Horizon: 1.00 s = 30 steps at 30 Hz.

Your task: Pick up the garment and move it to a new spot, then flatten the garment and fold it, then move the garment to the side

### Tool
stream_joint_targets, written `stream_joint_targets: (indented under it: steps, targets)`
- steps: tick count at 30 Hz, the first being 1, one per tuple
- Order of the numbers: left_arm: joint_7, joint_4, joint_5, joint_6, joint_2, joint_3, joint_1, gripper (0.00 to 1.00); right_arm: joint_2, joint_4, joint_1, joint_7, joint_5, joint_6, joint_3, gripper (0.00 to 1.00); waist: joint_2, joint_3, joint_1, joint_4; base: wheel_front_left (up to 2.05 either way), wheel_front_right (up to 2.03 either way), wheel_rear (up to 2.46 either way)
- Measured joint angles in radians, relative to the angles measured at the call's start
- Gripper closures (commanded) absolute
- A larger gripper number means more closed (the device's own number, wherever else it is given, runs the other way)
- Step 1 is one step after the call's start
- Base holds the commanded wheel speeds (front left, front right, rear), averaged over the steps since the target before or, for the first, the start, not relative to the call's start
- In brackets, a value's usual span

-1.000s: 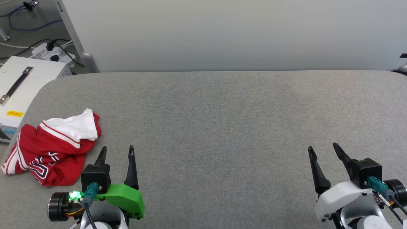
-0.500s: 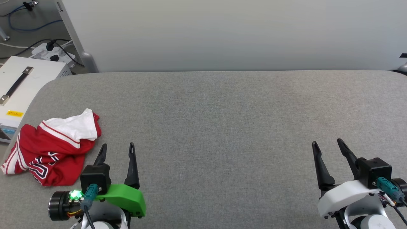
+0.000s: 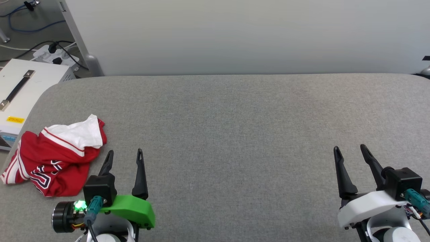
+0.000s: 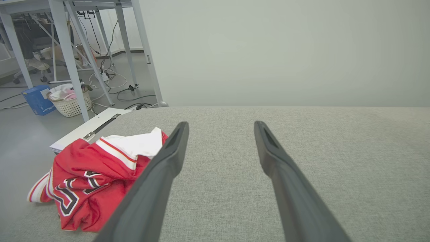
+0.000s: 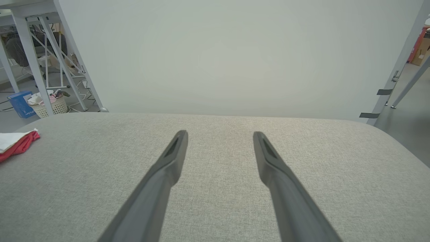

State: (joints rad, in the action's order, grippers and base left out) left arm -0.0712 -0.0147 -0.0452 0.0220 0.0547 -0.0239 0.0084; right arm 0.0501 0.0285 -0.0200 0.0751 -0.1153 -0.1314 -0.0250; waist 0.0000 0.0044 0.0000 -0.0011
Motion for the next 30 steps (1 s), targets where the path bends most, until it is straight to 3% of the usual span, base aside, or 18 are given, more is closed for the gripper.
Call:
stream_joint_targets:
  steps: [30]
  targets:
    - [-0.062,0.001,-0.053,0.001,0.000,-0.015,0.000,0.00,0.000,-0.003,-0.021,0.062,-0.087,0.000,-0.005,0.00,0.0000,0.004,0.0000,-0.003,0.00,0.00,0.00]
